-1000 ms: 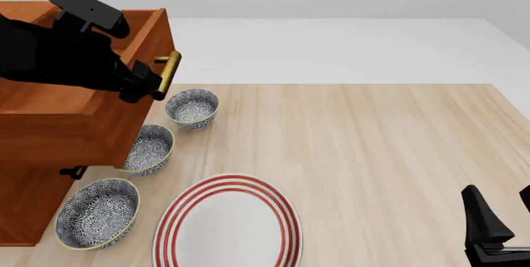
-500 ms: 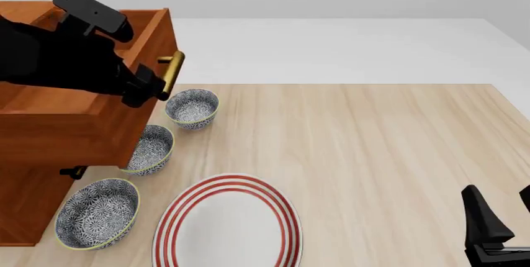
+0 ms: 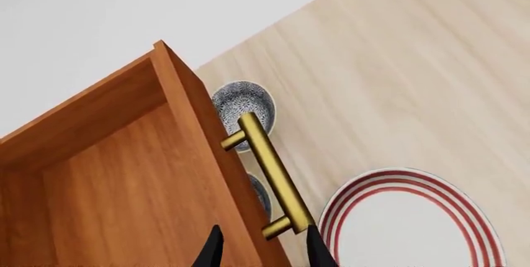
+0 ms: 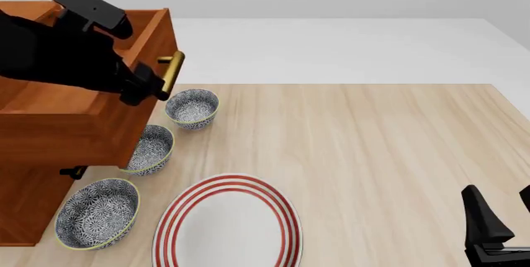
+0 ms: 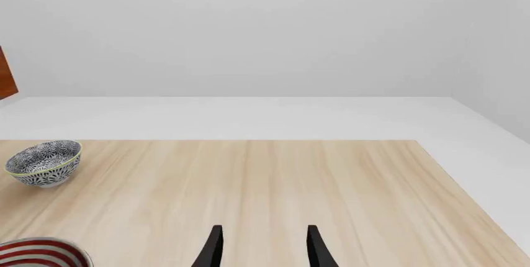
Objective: Open the top drawer of the cabinet.
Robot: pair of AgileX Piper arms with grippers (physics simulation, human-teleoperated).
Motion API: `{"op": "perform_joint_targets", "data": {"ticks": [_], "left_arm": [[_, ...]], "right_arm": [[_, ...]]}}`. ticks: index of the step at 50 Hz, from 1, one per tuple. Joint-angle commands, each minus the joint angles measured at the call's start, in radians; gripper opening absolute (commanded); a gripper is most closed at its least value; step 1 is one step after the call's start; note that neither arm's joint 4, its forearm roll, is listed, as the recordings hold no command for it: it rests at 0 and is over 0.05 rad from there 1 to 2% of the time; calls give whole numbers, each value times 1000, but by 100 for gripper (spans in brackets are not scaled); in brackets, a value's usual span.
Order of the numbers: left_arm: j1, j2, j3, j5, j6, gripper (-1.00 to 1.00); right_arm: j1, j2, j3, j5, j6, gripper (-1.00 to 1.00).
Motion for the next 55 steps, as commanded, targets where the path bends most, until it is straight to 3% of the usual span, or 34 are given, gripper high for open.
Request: {"op": "perform_joint_targets", "data": {"ticks": [1, 44, 55], "left_arm": [[-26, -20, -58, 19, 24, 100], [-52, -70, -181, 103, 57, 100], [-108, -122, -176, 114, 49, 100]], "right_arm": [[0, 0, 0, 0, 0, 100], [0, 0, 0, 0, 0, 100], [0, 0, 0, 0, 0, 100]]}}
